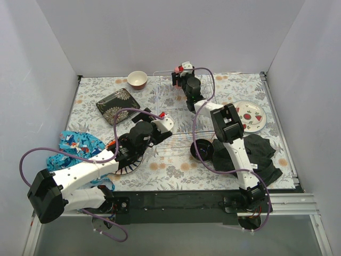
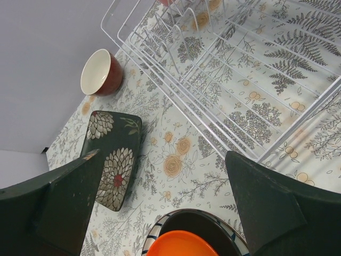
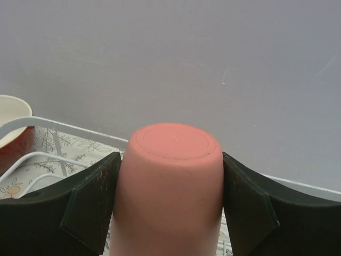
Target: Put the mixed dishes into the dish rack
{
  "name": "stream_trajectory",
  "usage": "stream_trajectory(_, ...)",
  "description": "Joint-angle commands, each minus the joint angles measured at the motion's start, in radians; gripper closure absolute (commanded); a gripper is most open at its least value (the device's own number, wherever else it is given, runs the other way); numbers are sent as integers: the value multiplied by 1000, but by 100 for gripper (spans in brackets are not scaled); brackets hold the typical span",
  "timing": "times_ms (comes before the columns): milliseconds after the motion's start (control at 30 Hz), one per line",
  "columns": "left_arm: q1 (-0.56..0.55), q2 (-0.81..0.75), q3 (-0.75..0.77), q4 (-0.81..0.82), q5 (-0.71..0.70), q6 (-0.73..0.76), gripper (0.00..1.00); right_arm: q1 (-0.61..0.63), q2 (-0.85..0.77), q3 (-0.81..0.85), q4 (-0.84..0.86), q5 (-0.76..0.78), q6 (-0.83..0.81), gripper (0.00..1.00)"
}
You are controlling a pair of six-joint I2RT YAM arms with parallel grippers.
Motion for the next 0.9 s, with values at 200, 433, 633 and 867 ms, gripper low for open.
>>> stream_trajectory(200,-1,-11,-24,58,8,15,2,3,-192,-174,10,-35,-30,17)
stream_trajectory(433,16,-10,-24,104,15,17,2,2,-309,-269,-50,-72,-10,2)
stream_trajectory(633,191,54,143,81,57,-66,2,0,-457,-328,-243,-105,58,2)
stream_trajectory(867,544,313,609,-273,204,-365,2,-12,-729,-399,-572,-276,142,2)
